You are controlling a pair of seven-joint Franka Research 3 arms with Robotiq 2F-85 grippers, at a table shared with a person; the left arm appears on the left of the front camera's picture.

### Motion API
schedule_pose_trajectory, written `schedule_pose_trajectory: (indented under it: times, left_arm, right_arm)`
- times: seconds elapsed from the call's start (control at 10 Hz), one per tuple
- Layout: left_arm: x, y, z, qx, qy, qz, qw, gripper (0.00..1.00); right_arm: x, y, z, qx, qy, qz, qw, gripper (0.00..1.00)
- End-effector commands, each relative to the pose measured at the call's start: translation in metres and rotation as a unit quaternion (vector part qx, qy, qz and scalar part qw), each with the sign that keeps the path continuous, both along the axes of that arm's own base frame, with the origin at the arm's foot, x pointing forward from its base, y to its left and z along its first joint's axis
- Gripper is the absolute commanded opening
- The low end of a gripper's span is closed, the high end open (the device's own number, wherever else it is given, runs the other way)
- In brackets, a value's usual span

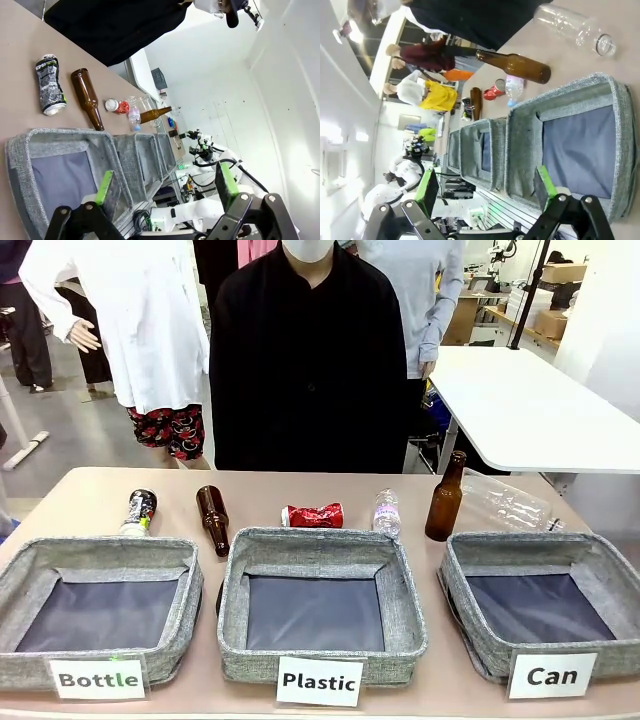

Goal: Sort the can waste into the basket.
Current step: Pick up the can waste from the table and place it in the right Fabric basket.

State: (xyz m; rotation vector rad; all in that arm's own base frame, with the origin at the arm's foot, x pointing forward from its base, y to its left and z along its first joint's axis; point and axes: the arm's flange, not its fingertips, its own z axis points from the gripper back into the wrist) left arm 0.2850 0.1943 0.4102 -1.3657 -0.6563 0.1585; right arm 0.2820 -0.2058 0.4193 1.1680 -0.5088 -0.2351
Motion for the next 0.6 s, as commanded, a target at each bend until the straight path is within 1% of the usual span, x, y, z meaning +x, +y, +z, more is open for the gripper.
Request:
schedule_pose_trajectory:
  times: [0.0,0.1,0.2,0.3,0.4,0.5]
  left_arm:
    - [0.003,0.000,-0.001,0.001,-0.015,-0.002,1.000,1.00]
    - [0.003,0.000,-0.001,0.001,-0.015,-0.002,1.000,1.00]
    - [0.003,0.000,-0.001,0.001,-0.015,-0.002,1.000,1.00]
    - [0.003,0.000,-0.001,0.001,-0.015,-0.002,1.000,1.00]
    - [0.003,0.000,-0.001,0.001,-0.015,-0.002,1.000,1.00]
    - [0.003,0.000,-0.001,0.001,-0.015,-0.002,1.000,1.00]
  right_arm:
    - [0.004,0.025,0.024,-0.089,-0.017,0.016,0.996,1.00]
    - [0.007,0.044,0.043,-0.126,-0.029,0.024,0.991,1.00]
    - [0.015,0.076,0.064,-0.194,-0.026,0.033,0.980,1.00]
    - [0.027,0.118,0.086,-0.266,-0.021,0.057,0.962,1.00]
    - [0.040,0.167,0.106,-0.342,-0.014,0.056,0.938,1.00]
    - [0.051,0.227,0.120,-0.408,-0.042,0.098,0.907,1.00]
